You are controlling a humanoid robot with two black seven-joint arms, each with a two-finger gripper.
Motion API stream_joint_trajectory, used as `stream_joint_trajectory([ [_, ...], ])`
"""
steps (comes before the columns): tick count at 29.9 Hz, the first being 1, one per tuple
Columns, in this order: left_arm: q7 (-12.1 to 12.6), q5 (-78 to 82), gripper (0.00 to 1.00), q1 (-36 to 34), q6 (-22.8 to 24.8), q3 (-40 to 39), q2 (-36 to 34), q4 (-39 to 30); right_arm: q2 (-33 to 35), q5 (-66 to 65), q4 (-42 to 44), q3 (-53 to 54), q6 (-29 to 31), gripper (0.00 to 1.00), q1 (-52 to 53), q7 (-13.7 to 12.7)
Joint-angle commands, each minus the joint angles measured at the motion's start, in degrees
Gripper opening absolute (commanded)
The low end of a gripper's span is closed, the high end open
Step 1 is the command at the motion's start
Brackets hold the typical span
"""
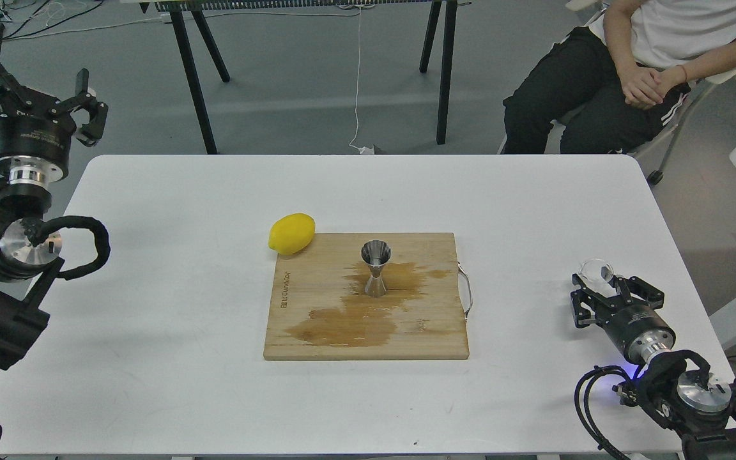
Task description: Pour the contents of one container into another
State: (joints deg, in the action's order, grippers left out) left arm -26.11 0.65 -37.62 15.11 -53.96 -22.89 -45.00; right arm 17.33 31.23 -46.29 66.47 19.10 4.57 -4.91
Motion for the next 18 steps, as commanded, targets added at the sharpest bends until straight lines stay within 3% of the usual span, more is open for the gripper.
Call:
stream_joint_trajectory([
  [1, 0.00, -0.04, 1.00, 0.00, 0.01, 0.08, 0.04, 0.00, -0.01, -0.03, -0.03, -0.20, 0.32, 0.81, 0.00, -0.01],
  [8, 0.00, 0.05, 1.00, 0.09, 0.01, 0.08, -0.05, 0.00, -0.01, -0.12, 0.06, -0.90, 2.35, 0.51, 0.09, -0.19],
  [11, 0.00, -0.04, 1.00, 0.09, 0.01, 0.00, -0.14, 0.00, -0.01, -0.20, 0.06, -0.99, 2.26, 0.54, 0.09, -0.19],
  [14, 0.00, -0.04, 1.00, 0.09, 0.01, 0.00, -0.23, 0.00, -0.01, -0.20, 0.14, -0.99, 2.17, 0.67, 0.09, -0.19],
  [18, 0.00, -0.04, 1.00, 0.09, -0.08, 0.00, -0.23, -0.09, -0.01, -0.29, 0.06, -0.99, 2.78, 0.65, -0.09, -0.19],
])
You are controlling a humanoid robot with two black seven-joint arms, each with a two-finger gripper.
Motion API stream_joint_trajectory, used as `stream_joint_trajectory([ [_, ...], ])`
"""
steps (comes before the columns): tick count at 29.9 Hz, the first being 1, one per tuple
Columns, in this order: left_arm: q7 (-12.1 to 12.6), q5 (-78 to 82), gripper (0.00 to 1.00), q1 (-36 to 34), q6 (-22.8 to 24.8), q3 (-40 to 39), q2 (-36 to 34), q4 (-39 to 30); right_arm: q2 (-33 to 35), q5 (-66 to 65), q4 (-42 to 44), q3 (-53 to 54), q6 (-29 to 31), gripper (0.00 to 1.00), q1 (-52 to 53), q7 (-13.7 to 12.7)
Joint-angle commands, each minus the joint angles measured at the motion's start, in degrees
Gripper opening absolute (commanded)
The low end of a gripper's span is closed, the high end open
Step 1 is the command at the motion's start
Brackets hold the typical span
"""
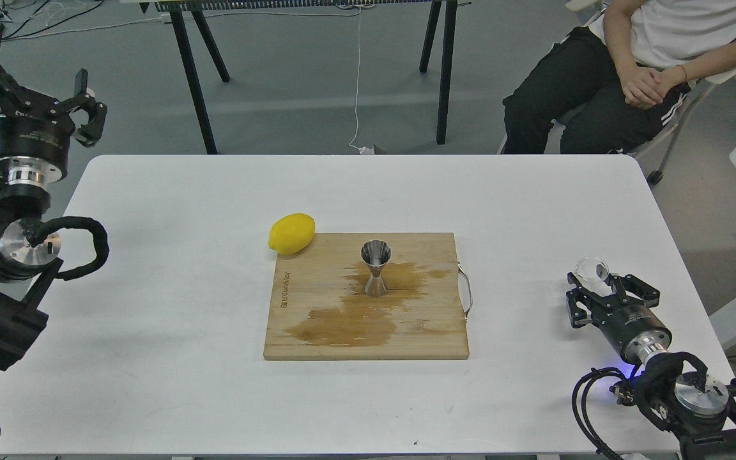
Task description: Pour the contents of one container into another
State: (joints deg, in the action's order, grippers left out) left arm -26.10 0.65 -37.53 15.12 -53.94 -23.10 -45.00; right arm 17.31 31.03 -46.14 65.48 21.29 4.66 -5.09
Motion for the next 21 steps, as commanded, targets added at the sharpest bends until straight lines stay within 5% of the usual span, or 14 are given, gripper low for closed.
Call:
stream_joint_trajectory([
  [1, 0.00, -0.04, 1.00, 0.00, -0.09, 0.06, -0.01, -0.09, 0.00, -0.09, -0.09, 0.00, 0.85, 0.58, -0.26, 0.00],
  [3, 0.00, -0.04, 1.00, 0.00, -0.09, -0.02, -0.01, -0.09, 0.00, -0.09, 0.00, 0.00, 1.38, 0.47, -0.26, 0.00],
  [5, 0.00, 0.05, 1.00, 0.00, -0.09, -0.02, -0.01, -0.09, 0.00, -0.09, 0.00, 0.00, 1.21, 0.48, -0.26, 0.00],
  [9, 0.00, -0.04, 1.00, 0.00, -0.09, -0.02, -0.01, -0.09, 0.00, -0.09, 0.44, 0.00, 0.94, 0.56, -0.09, 0.09],
  [12, 0.00, -0.04, 1.00, 0.00, -0.09, -0.02, -0.01, -0.09, -0.09, -0.09, 0.79, -0.09, 0.94, 0.73, 0.00, 0.26],
  [21, 0.00, 0.05, 1.00, 0.00, -0.09, 0.06, -0.01, -0.09, -0.61, -0.09, 1.67, 0.00, 0.94, 0.82, 0.18, 0.52],
])
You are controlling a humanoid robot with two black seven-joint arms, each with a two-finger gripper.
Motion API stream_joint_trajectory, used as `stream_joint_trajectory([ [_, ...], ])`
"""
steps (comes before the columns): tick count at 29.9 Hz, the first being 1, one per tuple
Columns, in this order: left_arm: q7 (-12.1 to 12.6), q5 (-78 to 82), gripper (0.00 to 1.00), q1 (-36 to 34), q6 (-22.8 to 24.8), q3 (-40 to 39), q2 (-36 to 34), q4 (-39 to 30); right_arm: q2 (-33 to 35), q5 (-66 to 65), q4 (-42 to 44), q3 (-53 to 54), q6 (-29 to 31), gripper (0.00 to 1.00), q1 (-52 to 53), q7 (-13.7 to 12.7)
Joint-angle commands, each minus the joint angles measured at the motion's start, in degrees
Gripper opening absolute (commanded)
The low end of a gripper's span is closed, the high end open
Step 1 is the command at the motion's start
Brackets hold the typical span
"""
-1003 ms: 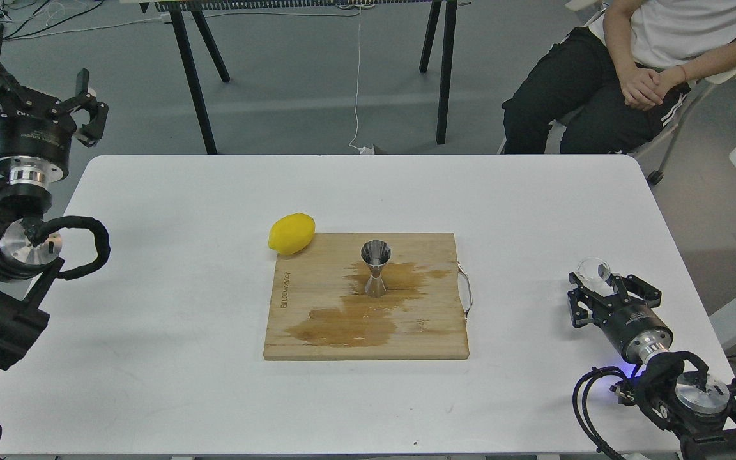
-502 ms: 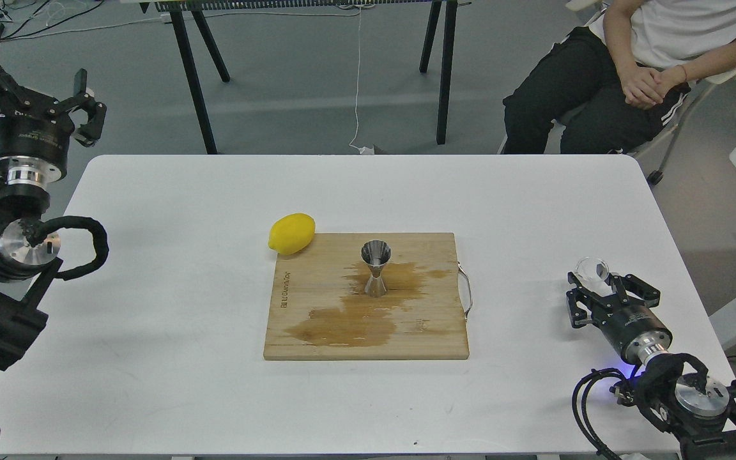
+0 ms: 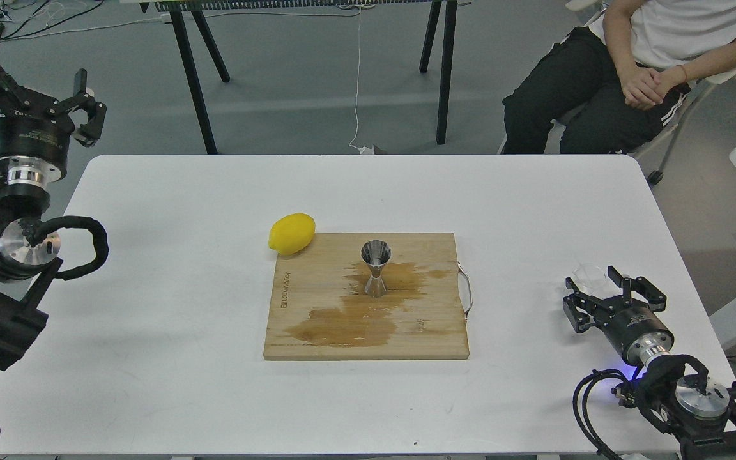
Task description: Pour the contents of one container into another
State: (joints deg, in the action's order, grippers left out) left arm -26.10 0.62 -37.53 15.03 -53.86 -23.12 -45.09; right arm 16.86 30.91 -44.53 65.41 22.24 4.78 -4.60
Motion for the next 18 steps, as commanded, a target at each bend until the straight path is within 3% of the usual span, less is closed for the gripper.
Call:
stream_joint_trajectory([
  [1, 0.00, 0.00, 1.00, 0.00, 0.00, -0.01, 0.00, 0.00, -0.16, 0.03, 0.06, 0.07, 0.00, 0.83, 0.05, 0.03],
  [2, 0.00, 0.00, 1.00, 0.00, 0.00, -0.01, 0.00, 0.00, -0.25, 0.03, 0.06, 0.07, 0.09, 0.85, 0.05, 0.03],
  [4, 0.00, 0.00, 1.00, 0.00, 0.00, -0.01, 0.00, 0.00, -0.25, 0.03, -0.03, 0.33, 0.53, 1.00, 0.14, 0.03],
  [8, 0.00, 0.00, 1.00, -0.09, 0.00, -0.01, 0.00, 0.00, -0.08, -0.14, -0.82, 0.16, 1.32, 0.99, 1.01, -0.15],
  [11, 0.00, 0.00, 1.00, -0.09, 0.00, -0.01, -0.17, 0.00, 0.36, -0.23, -0.91, 0.07, 5.76, 0.99, 2.94, -0.32],
  [18, 0.00, 0.00, 1.00, -0.09, 0.00, -0.19, -0.09, 0.00, 0.98, -4.80, -1.35, 0.07, 5.76, 0.99, 10.85, 0.20],
])
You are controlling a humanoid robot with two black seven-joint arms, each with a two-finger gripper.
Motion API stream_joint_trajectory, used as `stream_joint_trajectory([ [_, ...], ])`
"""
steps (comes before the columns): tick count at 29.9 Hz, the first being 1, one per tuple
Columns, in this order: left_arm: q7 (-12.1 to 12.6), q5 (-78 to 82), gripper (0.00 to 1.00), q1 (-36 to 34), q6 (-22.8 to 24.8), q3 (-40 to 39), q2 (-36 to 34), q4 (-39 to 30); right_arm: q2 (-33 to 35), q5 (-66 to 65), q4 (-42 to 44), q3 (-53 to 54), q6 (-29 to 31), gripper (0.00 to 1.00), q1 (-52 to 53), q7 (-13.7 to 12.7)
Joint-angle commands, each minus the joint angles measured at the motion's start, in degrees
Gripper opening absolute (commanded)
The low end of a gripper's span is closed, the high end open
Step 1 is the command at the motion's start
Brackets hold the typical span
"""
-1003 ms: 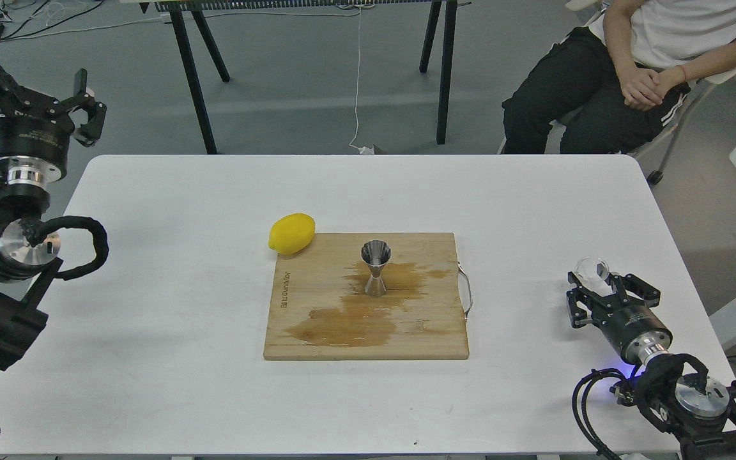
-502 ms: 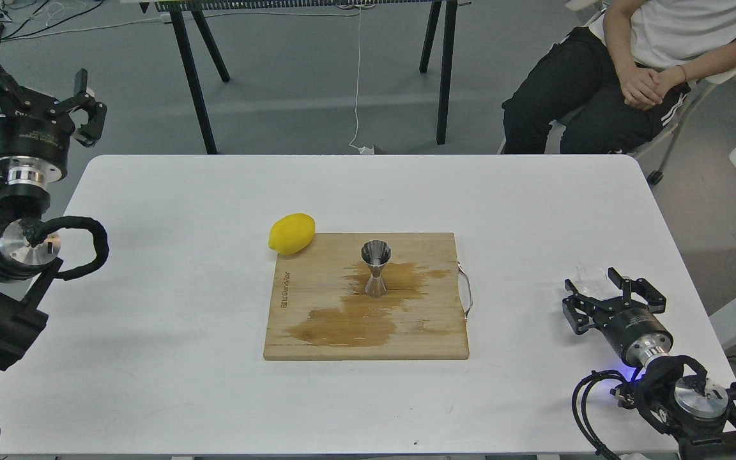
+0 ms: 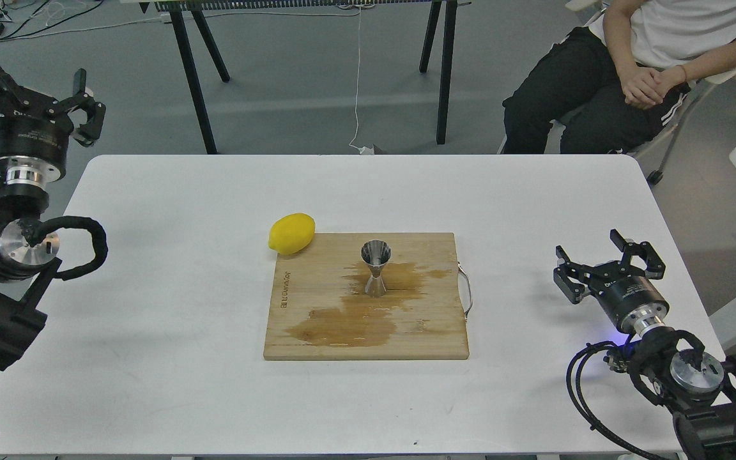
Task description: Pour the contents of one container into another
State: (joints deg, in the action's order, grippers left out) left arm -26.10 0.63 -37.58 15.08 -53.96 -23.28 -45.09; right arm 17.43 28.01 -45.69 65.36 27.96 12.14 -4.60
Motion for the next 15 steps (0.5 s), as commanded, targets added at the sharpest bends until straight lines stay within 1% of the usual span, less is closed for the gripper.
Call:
stream_joint_trajectory([
  [1, 0.00, -0.02, 1.00, -0.04, -0.05, -0.09, 0.08, -0.08, 1.11, -2.60, -0.10, 0.12, 0.04, 0.99, 5.07, 0.20],
  [5, 0.00, 0.07, 1.00, -0.04, -0.14, -0.09, -0.01, -0.79, 3.48, -4.98, -0.01, 0.03, 0.04, 0.99, 10.34, 0.38],
  [9, 0.09, -0.01, 1.00, 0.05, -0.05, 0.00, 0.08, -0.79, 4.10, -7.27, 0.69, 0.29, 0.04, 1.00, 15.80, 1.87],
  [12, 0.09, 0.07, 1.00, 0.23, -0.05, 0.00, 0.60, -0.79, 4.19, -7.53, 3.49, 0.21, 0.04, 1.00, 20.19, 4.41],
  [15, 0.09, -0.01, 1.00, 0.58, 0.04, 0.08, 1.04, -0.79, 4.10, -9.37, 9.02, -0.05, 0.04, 1.00, 24.50, 8.10],
])
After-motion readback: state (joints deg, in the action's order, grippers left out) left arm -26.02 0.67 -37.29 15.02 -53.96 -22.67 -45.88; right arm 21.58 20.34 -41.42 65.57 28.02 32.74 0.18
